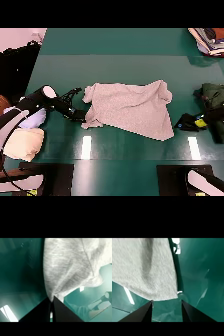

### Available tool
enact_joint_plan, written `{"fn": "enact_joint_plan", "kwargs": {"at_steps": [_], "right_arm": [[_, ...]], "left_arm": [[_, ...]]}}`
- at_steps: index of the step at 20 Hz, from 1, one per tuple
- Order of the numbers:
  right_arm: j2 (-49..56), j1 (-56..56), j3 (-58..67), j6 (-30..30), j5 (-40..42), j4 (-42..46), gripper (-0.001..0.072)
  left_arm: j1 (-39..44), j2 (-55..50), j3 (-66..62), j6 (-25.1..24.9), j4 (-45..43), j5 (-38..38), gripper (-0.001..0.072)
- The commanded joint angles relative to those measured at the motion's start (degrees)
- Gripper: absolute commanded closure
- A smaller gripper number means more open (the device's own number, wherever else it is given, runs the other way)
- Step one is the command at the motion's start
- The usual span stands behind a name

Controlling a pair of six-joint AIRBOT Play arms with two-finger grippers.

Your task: Fold the shirts.

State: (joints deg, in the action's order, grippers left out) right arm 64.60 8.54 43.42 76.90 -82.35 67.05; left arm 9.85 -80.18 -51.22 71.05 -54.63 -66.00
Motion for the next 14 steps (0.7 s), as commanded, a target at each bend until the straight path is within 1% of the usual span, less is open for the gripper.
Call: {"fn": "enact_joint_plan", "kwargs": {"at_steps": [1, 4, 6, 7, 8, 9, 10, 12, 14], "right_arm": [[-0.4, -2.5, -6.0, -0.1, 3.9, 0.0, 0.0302], [1.8, -5.8, -8.3, 0.2, 6.7, -0.1, 0.0302], [4.0, -8.2, -8.0, 0.1, 8.2, -1.7, 0.0309], [4.7, -9.3, -8.0, 0.1, 9.8, -3.1, 0.0368], [4.9, -10.4, -8.0, 0.1, 11.2, -3.5, 0.0537], [4.7, -11.6, -8.0, 0.1, 12.2, -3.5, 0.0652], [4.0, -12.3, -8.0, 0.1, 13.0, -3.4, 0.0698], [0.1, -12.9, -7.5, 0.1, 13.9, -3.5, 0.0699], [-5.6, -12.9, -2.8, 0.1, 12.5, -3.3, 0.0699]], "left_arm": [[0.3, 0.5, -0.9, 0.0, 0.6, 0.4, 0.0682], [0.3, 2.2, -2.8, 0.0, 0.4, 0.7, 0.0682], [0.3, 3.5, -3.9, 0.0, 0.4, 0.6, 0.0682], [0.3, 3.9, -4.4, 0.0, 0.4, 0.4, 0.0682], [0.3, 4.5, -4.6, 0.0, 0.4, 0.5, 0.0682], [0.3, 5.1, -4.7, 0.0, 0.0, 0.4, 0.0682], [0.1, 6.2, -4.8, 0.2, -0.5, 0.4, 0.0682], [-0.5, 10.3, -6.3, 2.7, -3.6, 0.4, 0.0683], [-2.0, 16.4, -10.5, 4.5, -6.5, -0.3, 0.0683]]}}
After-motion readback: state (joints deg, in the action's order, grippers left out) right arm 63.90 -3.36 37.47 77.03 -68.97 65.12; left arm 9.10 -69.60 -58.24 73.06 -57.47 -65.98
